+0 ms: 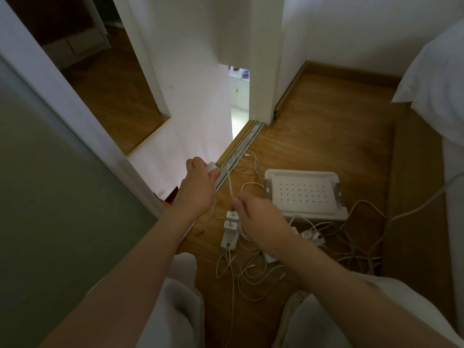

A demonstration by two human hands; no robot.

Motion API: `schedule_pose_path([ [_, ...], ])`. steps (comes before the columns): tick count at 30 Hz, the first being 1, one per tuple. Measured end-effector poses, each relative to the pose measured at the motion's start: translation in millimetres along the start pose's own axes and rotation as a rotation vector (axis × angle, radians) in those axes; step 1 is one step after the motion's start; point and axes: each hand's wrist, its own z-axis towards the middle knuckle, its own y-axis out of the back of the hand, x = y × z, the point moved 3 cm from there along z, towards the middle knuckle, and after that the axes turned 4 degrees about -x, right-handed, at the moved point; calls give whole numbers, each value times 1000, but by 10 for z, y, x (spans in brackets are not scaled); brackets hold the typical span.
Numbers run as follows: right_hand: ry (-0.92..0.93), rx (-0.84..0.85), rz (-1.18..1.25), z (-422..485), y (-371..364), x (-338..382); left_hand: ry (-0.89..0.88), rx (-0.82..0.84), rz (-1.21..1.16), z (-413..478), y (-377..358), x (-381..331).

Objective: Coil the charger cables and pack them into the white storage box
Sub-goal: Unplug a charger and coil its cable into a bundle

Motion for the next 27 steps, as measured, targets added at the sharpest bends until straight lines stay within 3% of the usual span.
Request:
schedule_pose_path([
  [4,63,39,13,-76,-193,62,78,6,-258,-44,-56,-101],
  [8,131,82,-22,-65,-262,57,298,72,-589,-102,-59,-178],
  [12,153,179,-94,-32,-288,-4,543,223,-1232,-182,-19,-320],
  [14,152,249,-150,12,-292,-69,554,294,-1440,-199,32,-352],
  [19,40,344,-347,92,-244,-421,421,319,-1371,-137,156,-272],
  [22,-27,309,-341,141,-69,-543,361,333,-1246,-103,248,-198],
  [27,-37,126,-150,243,199,-614,191,473,-710,-91,293,-46],
])
